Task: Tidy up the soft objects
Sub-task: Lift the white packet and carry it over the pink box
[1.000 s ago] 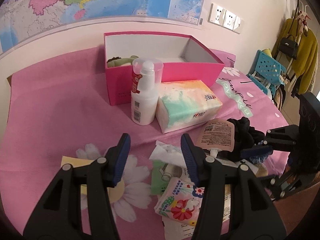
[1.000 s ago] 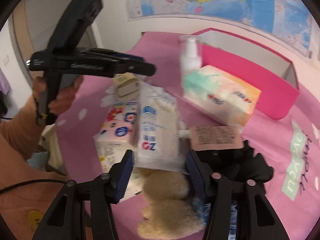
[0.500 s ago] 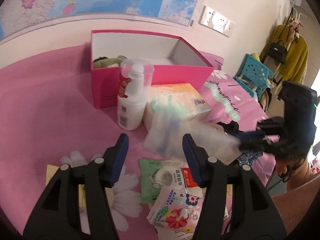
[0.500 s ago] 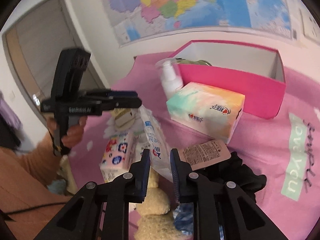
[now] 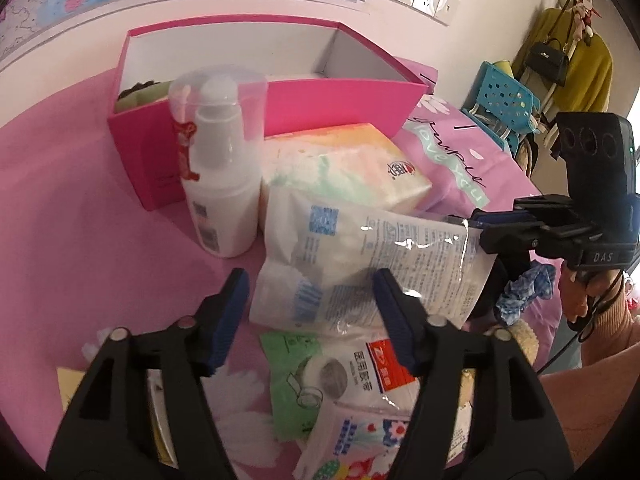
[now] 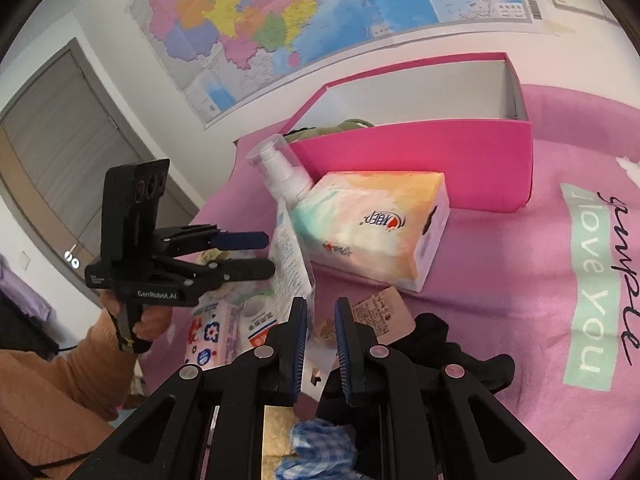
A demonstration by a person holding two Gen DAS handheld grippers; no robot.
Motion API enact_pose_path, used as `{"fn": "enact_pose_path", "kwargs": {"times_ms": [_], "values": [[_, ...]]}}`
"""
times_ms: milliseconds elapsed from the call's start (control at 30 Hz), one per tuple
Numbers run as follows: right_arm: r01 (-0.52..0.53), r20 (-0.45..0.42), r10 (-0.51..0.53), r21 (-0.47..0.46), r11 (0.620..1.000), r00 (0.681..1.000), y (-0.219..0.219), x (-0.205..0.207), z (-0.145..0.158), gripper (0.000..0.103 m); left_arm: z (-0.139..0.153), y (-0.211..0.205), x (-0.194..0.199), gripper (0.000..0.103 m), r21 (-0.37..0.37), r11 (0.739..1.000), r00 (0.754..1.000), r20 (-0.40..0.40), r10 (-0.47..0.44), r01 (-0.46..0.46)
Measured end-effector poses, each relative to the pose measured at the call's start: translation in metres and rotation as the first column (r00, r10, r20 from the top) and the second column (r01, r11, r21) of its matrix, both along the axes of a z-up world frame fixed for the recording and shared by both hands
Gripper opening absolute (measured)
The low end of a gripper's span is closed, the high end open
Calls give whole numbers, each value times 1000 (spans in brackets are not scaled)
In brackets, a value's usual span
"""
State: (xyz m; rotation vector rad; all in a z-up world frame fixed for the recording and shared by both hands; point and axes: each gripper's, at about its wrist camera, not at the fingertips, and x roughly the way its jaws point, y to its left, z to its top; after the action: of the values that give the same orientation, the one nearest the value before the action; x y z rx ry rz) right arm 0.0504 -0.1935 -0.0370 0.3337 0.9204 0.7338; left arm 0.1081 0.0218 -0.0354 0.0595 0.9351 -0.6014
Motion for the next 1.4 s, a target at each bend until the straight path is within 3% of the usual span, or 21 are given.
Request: {"fn": "enact_pose_path", "kwargs": {"times_ms": [167, 233, 300, 433, 467, 500, 533, 567, 733, 1000, 1233, 1400], "values": [[25, -52, -24, 25, 999, 998, -6, 1, -10, 25, -5, -2, 2, 70, -17, 999, 998, -33, -50, 50], [29, -63, -27, 30, 999, 998, -9, -2, -11, 40, -6, -1, 2, 70, -21, 998, 998, -35, -53, 52], [33, -69, -31, 35, 999, 997, -11, -9, -12, 47, -7, 0, 1, 70, -30, 998, 997, -39, -64, 62], [23, -84, -20, 36, 999, 996, -11, -21, -16, 48, -10, 0, 4, 70, -60, 995, 995, -62, -81, 77], [21, -82, -19, 24, 999, 996, -9, -23, -17, 48, -10, -1, 4, 70, -63, 995, 994, -64, -84, 80], [17, -81, -16, 14, 1000, 997, -6, -24, -19, 42, -10, -2, 3, 70, -66, 994, 994, -65, -88, 84], [19, -79, -18, 7, 1000, 997, -2, -24, -20, 27, -10, -4, 1, 70, -67, 994, 994, -64, -93, 89], [16, -73, -16, -6, 1000, 997, 2, -24, -20, 22, -9, -5, -1, 70, -65, 994, 994, -59, -94, 90], [19, -27, -19, -19, 1000, 999, 4, -25, -9, 14, -4, -7, -12, 61, -104, 990, 993, -56, -106, 100], [28, 88, -28, -1, 1000, 996, -9, -25, 25, 13, 33, -2, -24, 58, -161, 984, 997, 27, -68, 72], [39, 176, -43, 27, 999, 983, -25, 0, 61, 14, 78, -12, -12, 58, -151, 988, 993, 117, -10, 28], [40, 232, -51, 51, 998, 971, -37, 30, 87, 14, 97, -20, 16, 58, -117, 993, 990, 136, 34, -18]]}}
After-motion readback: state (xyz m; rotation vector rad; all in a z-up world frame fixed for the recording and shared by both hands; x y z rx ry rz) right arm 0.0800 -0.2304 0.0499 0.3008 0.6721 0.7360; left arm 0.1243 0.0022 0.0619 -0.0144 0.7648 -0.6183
